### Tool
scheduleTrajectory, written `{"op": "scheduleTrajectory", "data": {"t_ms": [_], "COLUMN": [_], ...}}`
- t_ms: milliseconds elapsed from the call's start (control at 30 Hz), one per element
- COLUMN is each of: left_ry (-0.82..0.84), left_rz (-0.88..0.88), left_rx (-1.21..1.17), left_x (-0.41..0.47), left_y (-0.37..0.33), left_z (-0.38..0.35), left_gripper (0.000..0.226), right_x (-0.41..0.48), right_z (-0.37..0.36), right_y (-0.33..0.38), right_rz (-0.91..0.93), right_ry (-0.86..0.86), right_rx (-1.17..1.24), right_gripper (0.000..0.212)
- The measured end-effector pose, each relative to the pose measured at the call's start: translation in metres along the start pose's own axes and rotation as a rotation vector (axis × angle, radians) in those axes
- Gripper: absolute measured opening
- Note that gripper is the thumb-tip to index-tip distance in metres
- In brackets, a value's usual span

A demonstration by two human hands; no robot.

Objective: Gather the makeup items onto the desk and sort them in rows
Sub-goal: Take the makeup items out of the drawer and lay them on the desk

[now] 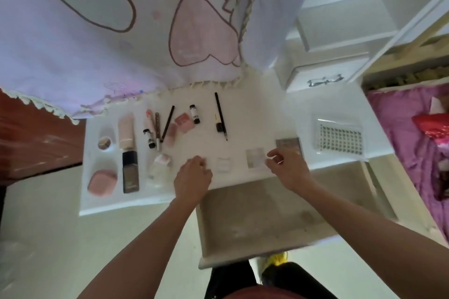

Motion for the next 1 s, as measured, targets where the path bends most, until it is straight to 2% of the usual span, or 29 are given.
{"op": "scheduleTrajectory", "data": {"t_ms": [67,167,300,367,433,533,600,700,767,900,1000], "left_ry": [0.068,0.224,0.410,0.454,0.421,0.324,0.249,0.142,0.129,0.151,0.140], "left_rz": [0.051,0.037,-0.059,-0.113,-0.173,-0.188,-0.124,0.086,0.156,0.093,0.224], "left_rx": [-0.007,0.091,0.242,0.335,0.453,0.492,0.391,0.167,0.135,0.223,0.111], "left_x": [-0.036,-0.089,-0.148,-0.167,-0.176,-0.176,-0.172,-0.165,-0.165,-0.174,-0.179], "left_y": [0.013,0.029,0.039,0.042,0.042,0.040,0.041,0.048,0.053,0.060,0.058], "left_z": [-0.032,-0.091,-0.161,-0.185,-0.198,-0.206,-0.207,-0.203,-0.204,-0.209,-0.200], "left_gripper": [0.022,0.030,0.042,0.043,0.041,0.031,0.026,0.021,0.019,0.019,0.015], "right_x": [-0.034,-0.089,-0.149,-0.170,-0.182,-0.184,-0.176,-0.159,-0.153,-0.153,-0.153], "right_z": [0.000,0.000,0.002,-0.001,-0.005,-0.015,-0.022,-0.033,-0.036,-0.036,-0.031], "right_y": [-0.038,-0.104,-0.182,-0.208,-0.225,-0.241,-0.250,-0.263,-0.265,-0.266,-0.262], "right_rz": [-0.066,-0.252,-0.413,-0.503,-0.601,-0.779,-0.868,-0.946,-0.978,-1.026,-1.049], "right_ry": [0.031,0.060,0.157,0.219,0.206,0.075,-0.045,-0.214,-0.273,-0.298,-0.299], "right_rx": [0.049,0.110,-0.107,-0.084,0.087,0.521,0.736,0.944,1.015,0.976,0.947], "right_gripper": [0.006,0.016,0.043,0.046,0.051,0.038,0.030,0.025,0.024,0.026,0.026]}}
Point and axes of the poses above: each hand's wrist, its own x-axis towards the middle knuckle, its own z-axis out of the back of the hand, y = z × x, the point moved 5 cm from there along x, towards the middle knuckle, and after that the axes turned 10 degrees about z, right-handed, at the moved point
